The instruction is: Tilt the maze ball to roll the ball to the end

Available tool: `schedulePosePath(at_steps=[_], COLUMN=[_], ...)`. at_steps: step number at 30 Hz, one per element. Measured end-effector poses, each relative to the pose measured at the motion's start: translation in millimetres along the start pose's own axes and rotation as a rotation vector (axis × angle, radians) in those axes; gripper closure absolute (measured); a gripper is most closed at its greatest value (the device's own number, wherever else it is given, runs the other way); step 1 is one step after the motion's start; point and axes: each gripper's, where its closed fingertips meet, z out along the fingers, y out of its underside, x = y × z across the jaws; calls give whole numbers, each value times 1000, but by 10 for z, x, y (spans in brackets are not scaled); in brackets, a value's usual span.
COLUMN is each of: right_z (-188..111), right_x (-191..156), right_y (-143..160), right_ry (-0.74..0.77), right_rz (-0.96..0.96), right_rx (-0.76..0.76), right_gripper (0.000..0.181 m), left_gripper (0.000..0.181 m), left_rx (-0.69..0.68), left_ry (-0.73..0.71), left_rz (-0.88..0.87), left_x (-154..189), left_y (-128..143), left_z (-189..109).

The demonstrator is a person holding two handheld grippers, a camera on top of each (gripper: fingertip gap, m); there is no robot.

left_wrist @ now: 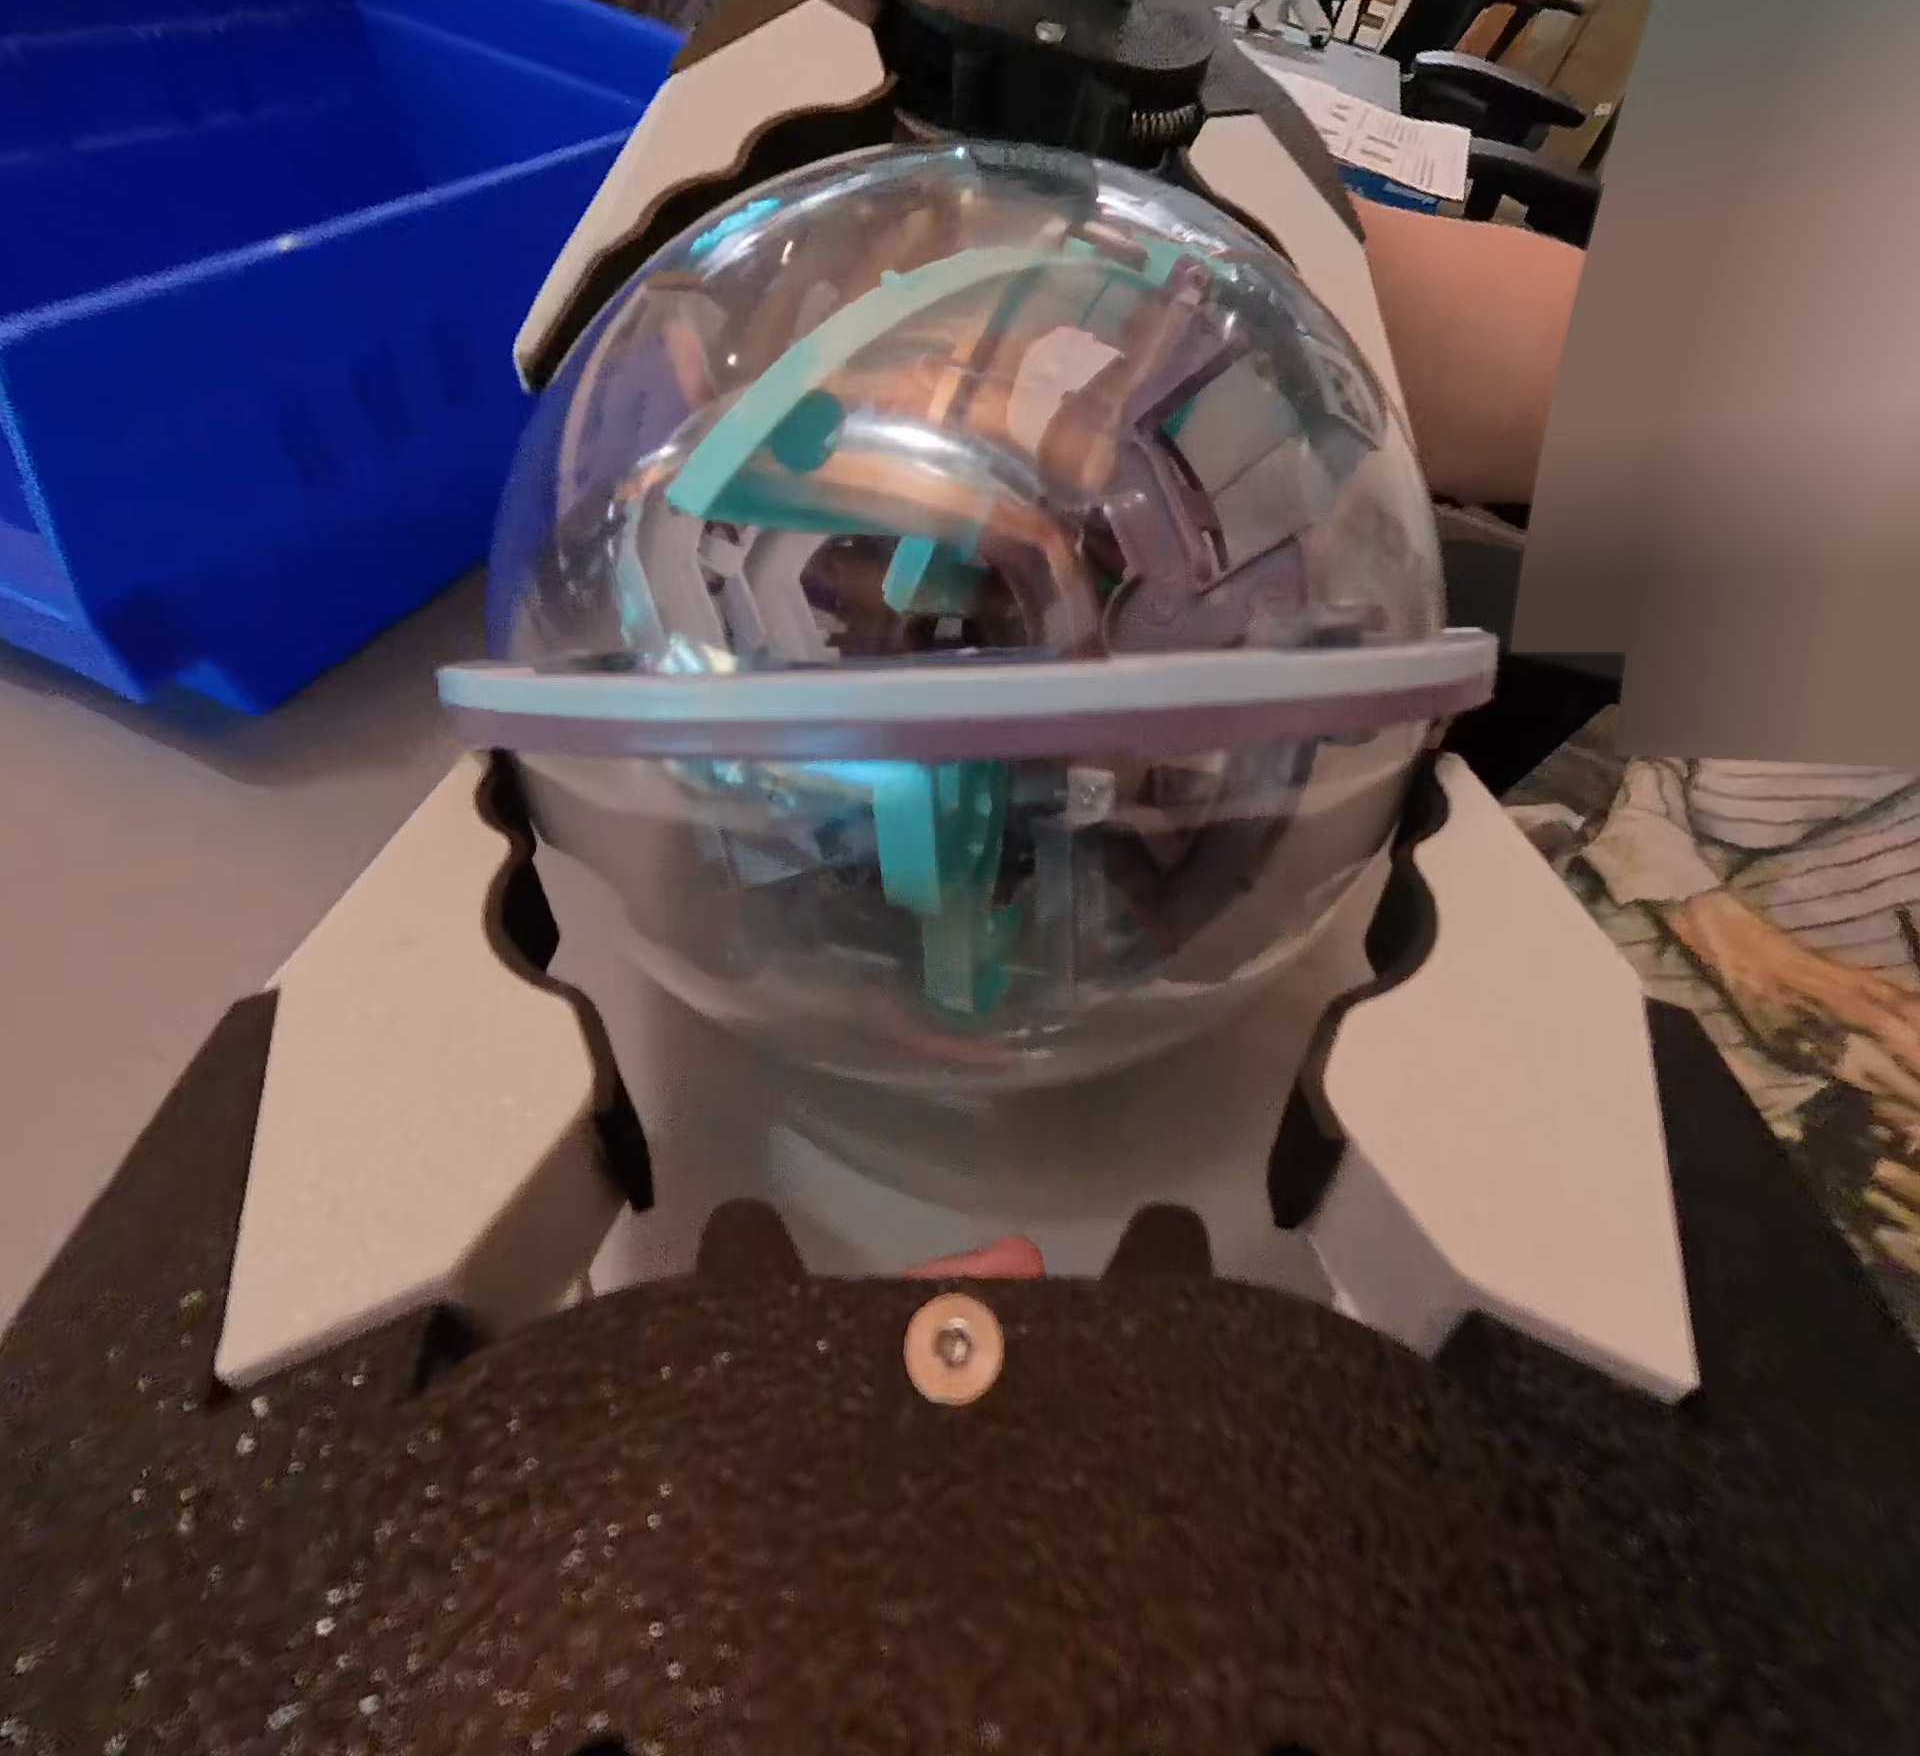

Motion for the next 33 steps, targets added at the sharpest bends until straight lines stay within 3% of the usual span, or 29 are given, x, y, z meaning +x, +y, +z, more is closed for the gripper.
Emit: schedulePosePath(at_steps=[5,13,17,27,30,33], right_z=[-55,-122,-39,32,84,124], right_x=[30,-129,-63,84,131,145], right_y=[-132,-142,49,187,98,-89], right_ry=[47,39,137,199,183,168], right_rz=[18,-67,-195,-397,-392,-338], right_rx=[87,-11,-188,-449,-401,-288], right_gripper=[44,31,24,24,30,48], left_gripper=[26,35,33,23,24,24], left_rx=[42,106,103,3,-47,-83], left_ry=[-29,-14,-28,-255,-318,-365], left_rz=[-186,-279,-281,7,119,224], left_x=[4,14,1,-197,-283,-353], left_y=[35,-30,-28,-24,-18,27], left_z=[40,62,78,-28,-104,-180])
